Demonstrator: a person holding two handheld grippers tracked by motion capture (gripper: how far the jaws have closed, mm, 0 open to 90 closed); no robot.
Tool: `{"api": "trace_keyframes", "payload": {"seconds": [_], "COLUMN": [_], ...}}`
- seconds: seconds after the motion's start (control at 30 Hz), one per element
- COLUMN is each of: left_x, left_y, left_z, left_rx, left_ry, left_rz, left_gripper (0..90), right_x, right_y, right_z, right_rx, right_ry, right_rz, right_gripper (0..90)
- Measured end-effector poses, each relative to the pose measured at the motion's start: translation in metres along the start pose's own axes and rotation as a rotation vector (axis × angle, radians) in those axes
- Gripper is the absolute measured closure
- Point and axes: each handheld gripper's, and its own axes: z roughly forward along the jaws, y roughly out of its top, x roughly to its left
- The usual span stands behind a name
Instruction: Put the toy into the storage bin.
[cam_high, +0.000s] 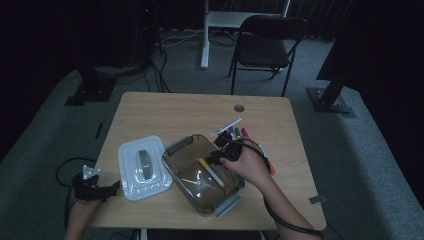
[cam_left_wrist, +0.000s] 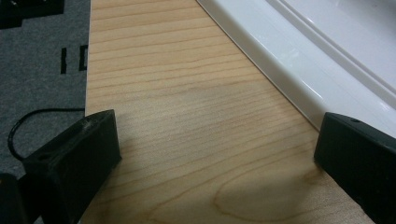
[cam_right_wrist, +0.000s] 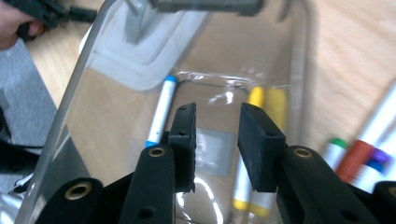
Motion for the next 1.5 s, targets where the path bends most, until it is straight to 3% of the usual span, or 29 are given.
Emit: {"api": "trace_keyframes", "payload": {"seconds": [0.27,0.8,0.93,1.13,1.17,1.3,1.5], "left_x": [0.0,0.0,0.0,0.0,0.0,0.0,0.0], "left_y": [0.0,0.0,0.0,0.0,0.0,0.0,0.0], "left_z": [0.0,0.0,0.0,0.0,0.0,0.0,0.0], "left_rx": [0.0,0.001,0.001,0.001,0.001,0.001,0.001], "left_ry": [0.0,0.0,0.0,0.0,0.0,0.0,0.0], "left_rz": [0.0,-0.001,-0.001,-0.001,-0.001,-0.001,-0.001], "left_gripper": [0.7,0.7,0.7,0.7,0.7,0.7,0.7], "right_x": [-0.029,-0.081,-0.101,-0.118,-0.128,-0.144,-0.16], "right_y": [-0.018,-0.058,-0.076,-0.091,-0.098,-0.111,-0.121], "right_z": [-0.02,-0.03,-0.028,-0.025,-0.021,-0.008,0.003], "right_rx": [-0.051,-0.091,-0.082,-0.074,-0.057,-0.024,0.012], "right_ry": [-0.06,-0.153,-0.192,-0.224,-0.242,-0.279,-0.303], "right_rz": [0.054,0.154,0.202,0.243,0.271,0.297,0.329], "right_gripper": [64.1,56.5,55.7,55.5,55.8,57.3,60.8]}}
